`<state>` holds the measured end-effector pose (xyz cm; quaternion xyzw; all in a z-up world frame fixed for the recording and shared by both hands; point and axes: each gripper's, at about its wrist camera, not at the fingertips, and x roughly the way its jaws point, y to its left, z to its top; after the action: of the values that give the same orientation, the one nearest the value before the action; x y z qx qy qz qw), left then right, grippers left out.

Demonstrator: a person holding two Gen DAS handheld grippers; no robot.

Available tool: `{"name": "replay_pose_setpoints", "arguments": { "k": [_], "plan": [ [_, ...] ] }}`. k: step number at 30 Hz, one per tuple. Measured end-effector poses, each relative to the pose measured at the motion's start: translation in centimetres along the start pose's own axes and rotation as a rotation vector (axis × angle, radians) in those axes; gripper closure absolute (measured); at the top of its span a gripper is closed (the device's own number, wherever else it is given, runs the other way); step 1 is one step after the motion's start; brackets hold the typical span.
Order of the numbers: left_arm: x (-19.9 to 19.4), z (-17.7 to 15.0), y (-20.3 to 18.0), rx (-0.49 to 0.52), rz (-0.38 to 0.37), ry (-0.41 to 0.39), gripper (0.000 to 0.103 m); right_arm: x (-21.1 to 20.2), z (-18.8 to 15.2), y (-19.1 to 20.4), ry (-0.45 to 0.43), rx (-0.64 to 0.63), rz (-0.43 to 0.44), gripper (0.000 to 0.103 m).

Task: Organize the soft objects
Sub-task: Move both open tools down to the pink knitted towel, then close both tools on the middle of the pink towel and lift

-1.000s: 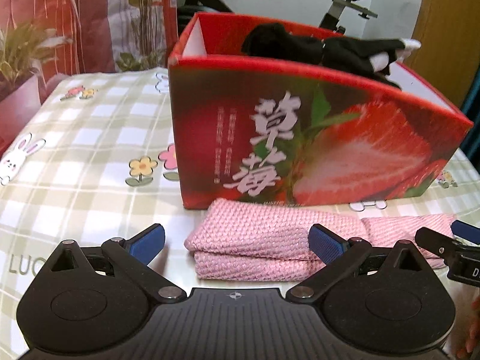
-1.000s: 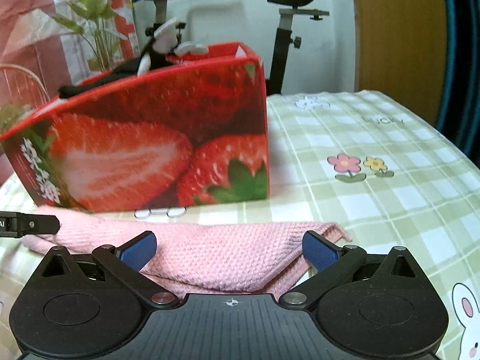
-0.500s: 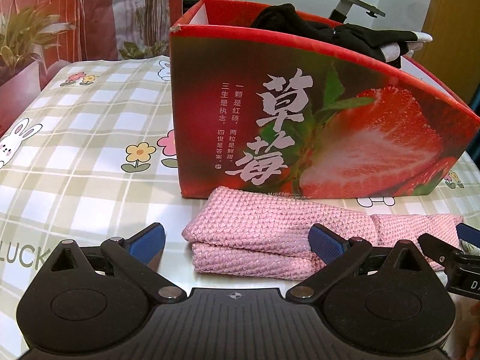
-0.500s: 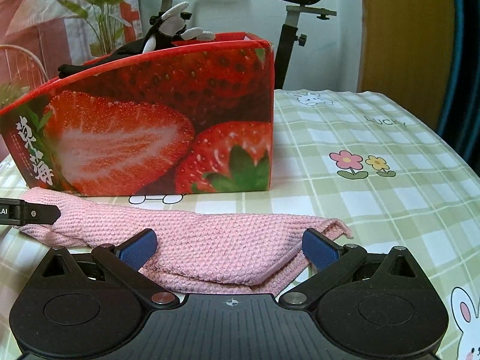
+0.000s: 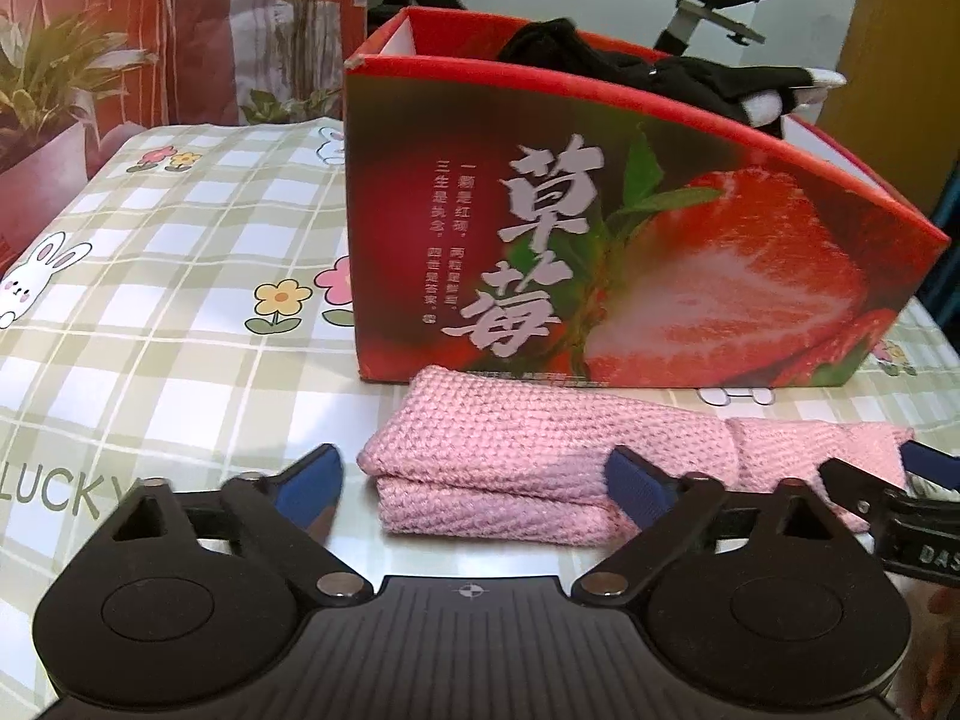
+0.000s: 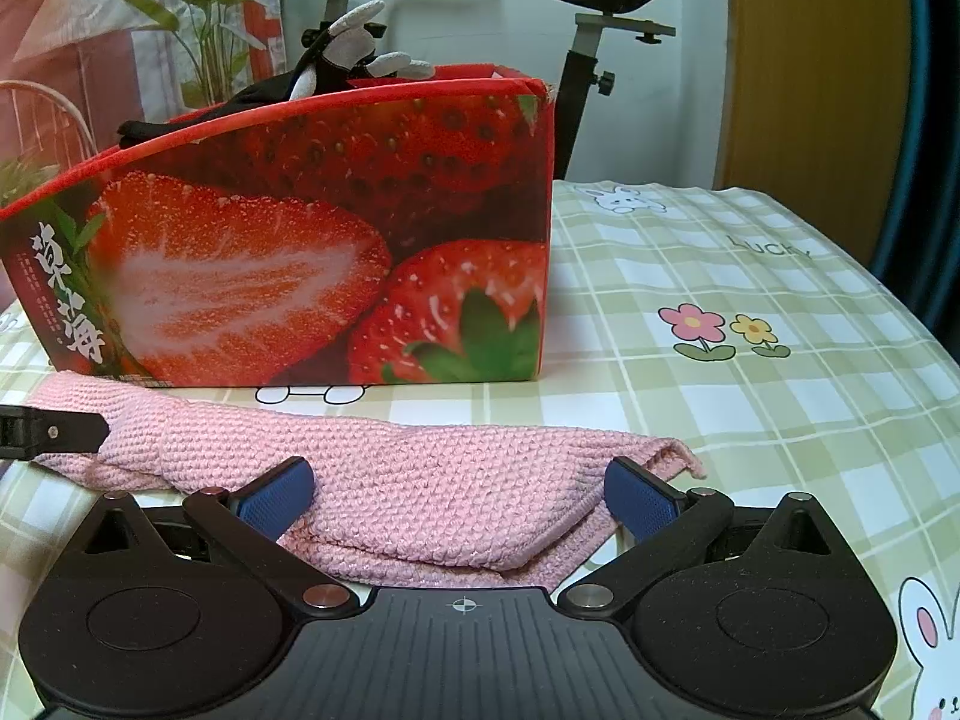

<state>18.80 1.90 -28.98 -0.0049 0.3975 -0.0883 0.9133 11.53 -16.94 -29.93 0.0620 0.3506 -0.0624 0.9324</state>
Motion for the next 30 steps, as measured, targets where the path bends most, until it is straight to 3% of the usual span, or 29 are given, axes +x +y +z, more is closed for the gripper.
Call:
{"name": "replay_pose_setpoints", "arguments": {
  "k": [11, 15, 25, 30],
  "plan": [
    [-1.1, -1.3, -2.1, 0.115, -0.079, -0.023, 0.081, 0.0, 0.0, 0.0, -0.001, 0.002, 0.002, 0.0],
    [-1.3, -2.1, -2.8, 0.139, -0.091, -0.009, 0.085, 0.0, -0.1, 0.0, -0.003, 0.004, 0.005, 0.0],
    [-2.4, -3.6, -1.8, 0.081, -0.142, 0.01, 0.086, -0.4, -0.2, -0.1, -0.015, 0.012, 0.022, 0.0],
    [-2.3, -3.7, -1.6, 0.069, -0.142, 0.007, 0.086, -1.4, -0.5, -0.2, -0.068, 0.004, 0.067, 0.001]
  ]
}}
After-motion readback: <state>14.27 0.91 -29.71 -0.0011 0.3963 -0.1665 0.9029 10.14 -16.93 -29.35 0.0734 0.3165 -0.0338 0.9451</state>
